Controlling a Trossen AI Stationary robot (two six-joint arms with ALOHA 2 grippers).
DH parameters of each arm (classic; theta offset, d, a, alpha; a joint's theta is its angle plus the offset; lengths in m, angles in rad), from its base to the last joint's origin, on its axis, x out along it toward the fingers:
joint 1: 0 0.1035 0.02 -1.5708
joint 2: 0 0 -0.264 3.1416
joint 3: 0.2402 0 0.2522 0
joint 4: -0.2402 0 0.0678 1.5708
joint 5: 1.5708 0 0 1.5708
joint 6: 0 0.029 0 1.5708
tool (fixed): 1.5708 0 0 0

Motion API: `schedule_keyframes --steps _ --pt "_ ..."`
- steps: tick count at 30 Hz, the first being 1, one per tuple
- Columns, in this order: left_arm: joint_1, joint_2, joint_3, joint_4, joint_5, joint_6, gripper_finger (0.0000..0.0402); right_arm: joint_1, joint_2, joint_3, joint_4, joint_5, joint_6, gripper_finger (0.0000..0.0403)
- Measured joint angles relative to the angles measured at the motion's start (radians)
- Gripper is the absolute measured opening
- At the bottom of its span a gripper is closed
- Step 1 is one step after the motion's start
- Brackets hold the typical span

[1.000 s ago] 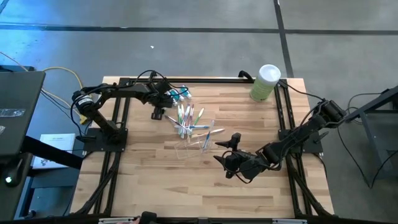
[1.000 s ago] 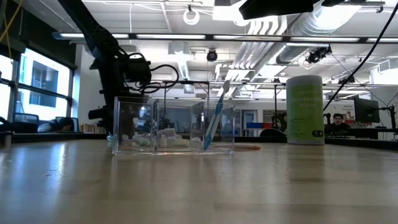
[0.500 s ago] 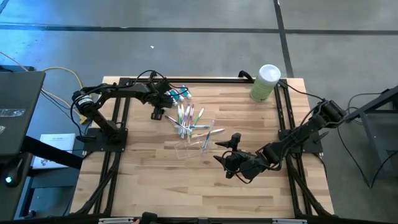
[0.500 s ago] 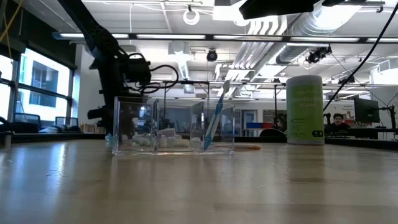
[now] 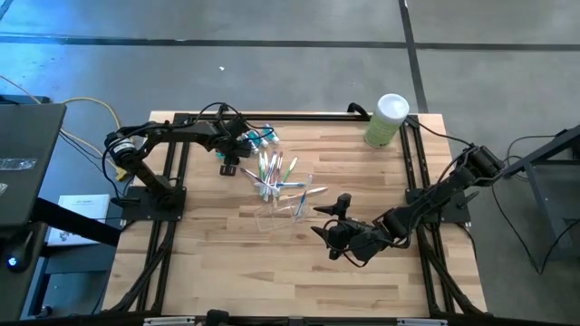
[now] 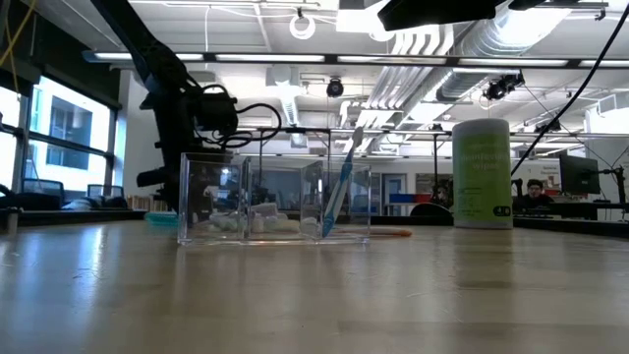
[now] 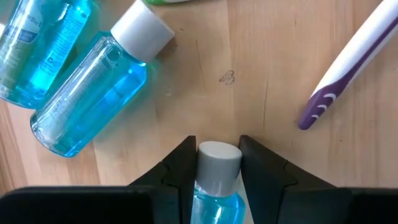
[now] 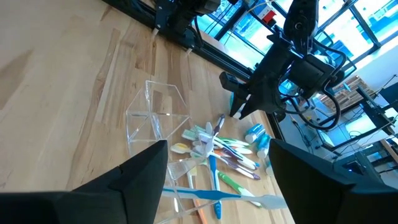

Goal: Pick & Place toothbrushing station
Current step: Put the blue mouthwash into the transparent organizer

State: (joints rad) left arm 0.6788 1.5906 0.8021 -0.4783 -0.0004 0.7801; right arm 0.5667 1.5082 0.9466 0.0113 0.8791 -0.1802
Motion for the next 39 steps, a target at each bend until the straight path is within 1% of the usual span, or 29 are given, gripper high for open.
schedule_keyframes --steps 14,17,20,23,27,34,36,39 --pt "-0.003 0.000 0.000 0.004 -0.001 -0.069 0.0098 0.000 0.000 0.000 0.000 0.000 0.000 0.0272" --pt "-0.004 -0.001 0.001 0.002 0.020 -0.071 0.0098 0.000 0.000 0.000 0.000 0.000 0.000 0.0272" --pt "-0.011 -0.011 0.001 -0.012 0.063 -0.071 0.0098 0.000 0.000 0.000 0.000 0.000 0.000 0.0272" --pt "-0.025 -0.033 -0.002 -0.042 0.120 -0.081 0.0098 0.000 0.000 0.000 0.000 0.000 0.000 0.0272" --pt "-0.042 -0.070 -0.003 -0.040 0.179 -0.077 0.0097 0.000 0.000 0.000 0.000 0.000 0.000 0.0272" --pt "-0.071 -0.156 -0.003 -0.033 0.180 -0.096 0.0097 0.000 0.000 0.000 0.000 0.000 0.000 0.0272" --pt "-0.082 -0.192 -0.003 -0.033 0.192 -0.104 0.0097 0.000 0.000 0.000 -0.001 0.000 0.000 0.0272" --pt "-0.098 -0.257 -0.002 -0.009 0.225 -0.164 0.0097 0.000 0.000 0.000 -0.001 0.000 0.000 0.0272"
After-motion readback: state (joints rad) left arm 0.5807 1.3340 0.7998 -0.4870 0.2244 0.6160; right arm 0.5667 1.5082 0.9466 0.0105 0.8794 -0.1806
